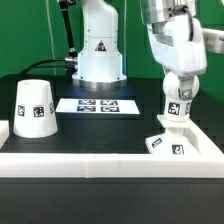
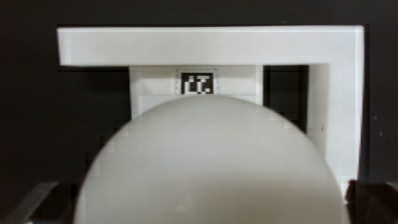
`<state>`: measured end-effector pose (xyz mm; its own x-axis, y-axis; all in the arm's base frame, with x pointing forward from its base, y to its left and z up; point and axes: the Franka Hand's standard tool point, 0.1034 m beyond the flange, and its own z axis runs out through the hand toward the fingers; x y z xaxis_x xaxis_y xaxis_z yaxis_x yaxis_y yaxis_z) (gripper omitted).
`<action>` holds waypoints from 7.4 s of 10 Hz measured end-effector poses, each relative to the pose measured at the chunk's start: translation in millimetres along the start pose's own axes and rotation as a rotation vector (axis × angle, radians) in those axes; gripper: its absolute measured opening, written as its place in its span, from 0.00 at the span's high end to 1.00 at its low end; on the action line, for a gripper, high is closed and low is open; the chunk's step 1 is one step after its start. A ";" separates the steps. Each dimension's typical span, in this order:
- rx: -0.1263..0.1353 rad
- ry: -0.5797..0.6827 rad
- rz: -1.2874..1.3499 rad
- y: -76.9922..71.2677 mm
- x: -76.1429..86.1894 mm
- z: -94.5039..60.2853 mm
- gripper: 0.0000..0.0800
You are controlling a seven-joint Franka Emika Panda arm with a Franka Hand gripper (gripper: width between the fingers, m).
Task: Assemble lamp
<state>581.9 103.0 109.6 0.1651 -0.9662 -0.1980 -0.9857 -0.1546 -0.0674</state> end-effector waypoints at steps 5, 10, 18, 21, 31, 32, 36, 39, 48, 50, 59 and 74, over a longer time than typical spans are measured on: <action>-0.008 -0.001 -0.417 -0.2 -0.2 -0.4 0.13; -0.074 0.048 -1.135 -2.6 -0.2 -4.8 0.13; -0.128 0.020 -1.786 0.9 2.1 -3.3 0.13; -0.142 0.006 -2.000 1.8 -2.0 -2.2 0.13; -0.157 0.020 -2.180 -1.0 -0.7 -2.6 0.28; -0.148 0.039 -2.041 -1.9 -0.9 -2.5 0.28; -0.128 0.066 -1.633 -3.0 1.8 -2.9 0.28; -0.118 0.078 -1.424 -2.9 3.3 -3.1 0.28; -0.113 0.061 -0.661 -2.6 2.3 -0.7 0.28; -0.106 0.061 -0.558 -2.8 0.7 -0.2 0.28; -0.054 0.021 0.171 -5.9 -2.8 -0.7 0.26; -0.146 0.062 -1.371 -5.7 -3.3 -1.8 0.13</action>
Offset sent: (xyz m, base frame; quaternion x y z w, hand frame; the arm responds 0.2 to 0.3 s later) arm 0.0000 0.0000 0.0000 0.0000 0.0000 -0.1938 0.9810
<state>586.9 106.7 112.4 0.9994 -0.0318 -0.0134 -0.0326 -0.9971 -0.0686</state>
